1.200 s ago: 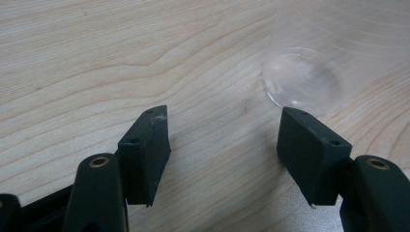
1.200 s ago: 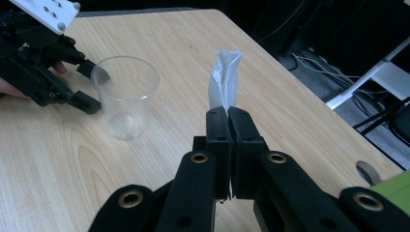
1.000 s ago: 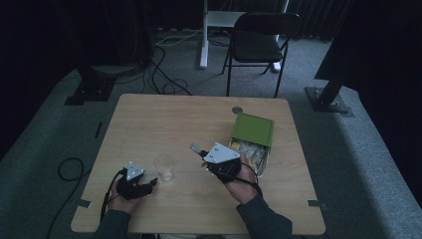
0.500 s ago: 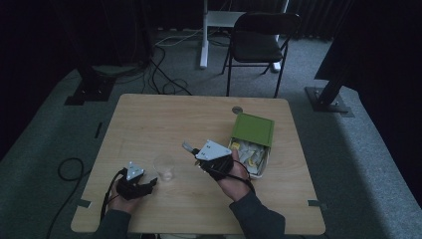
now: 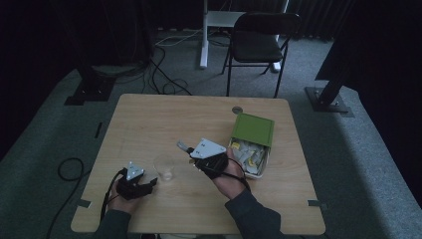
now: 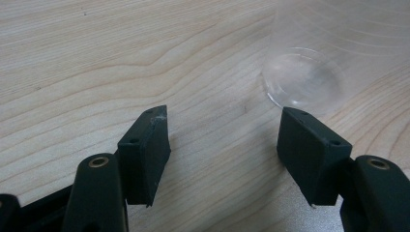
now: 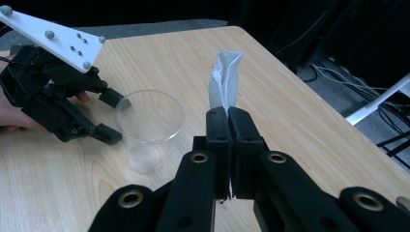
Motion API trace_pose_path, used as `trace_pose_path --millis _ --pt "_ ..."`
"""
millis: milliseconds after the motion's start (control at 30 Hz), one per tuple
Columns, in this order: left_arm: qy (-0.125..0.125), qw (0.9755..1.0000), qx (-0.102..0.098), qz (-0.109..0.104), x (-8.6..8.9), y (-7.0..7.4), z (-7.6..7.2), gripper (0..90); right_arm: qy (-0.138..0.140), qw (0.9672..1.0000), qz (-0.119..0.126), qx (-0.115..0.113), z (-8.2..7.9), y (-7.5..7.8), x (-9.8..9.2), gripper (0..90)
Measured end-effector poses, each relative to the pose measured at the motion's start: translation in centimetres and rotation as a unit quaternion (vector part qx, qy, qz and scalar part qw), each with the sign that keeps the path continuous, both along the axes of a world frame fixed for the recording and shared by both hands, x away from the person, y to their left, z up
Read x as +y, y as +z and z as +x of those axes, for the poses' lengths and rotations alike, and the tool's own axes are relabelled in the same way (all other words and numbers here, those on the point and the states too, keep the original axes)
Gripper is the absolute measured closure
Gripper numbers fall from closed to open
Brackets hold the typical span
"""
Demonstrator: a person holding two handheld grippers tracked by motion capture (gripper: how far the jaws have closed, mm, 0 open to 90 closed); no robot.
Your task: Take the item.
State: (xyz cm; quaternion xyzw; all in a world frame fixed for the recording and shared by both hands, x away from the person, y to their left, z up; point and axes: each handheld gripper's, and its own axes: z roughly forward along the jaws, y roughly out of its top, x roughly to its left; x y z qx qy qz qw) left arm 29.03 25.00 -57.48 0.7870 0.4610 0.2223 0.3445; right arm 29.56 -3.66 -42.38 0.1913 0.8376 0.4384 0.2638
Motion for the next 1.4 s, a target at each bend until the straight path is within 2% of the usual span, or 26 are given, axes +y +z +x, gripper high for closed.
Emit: trace_pose_path --millis 1400 --pt "-0.001 1.0 0.001 0.0 0.0 0.0 0.0 36.5 0.025 0.9997 0.005 0.005 0.9 0.3 4.1 88.5"
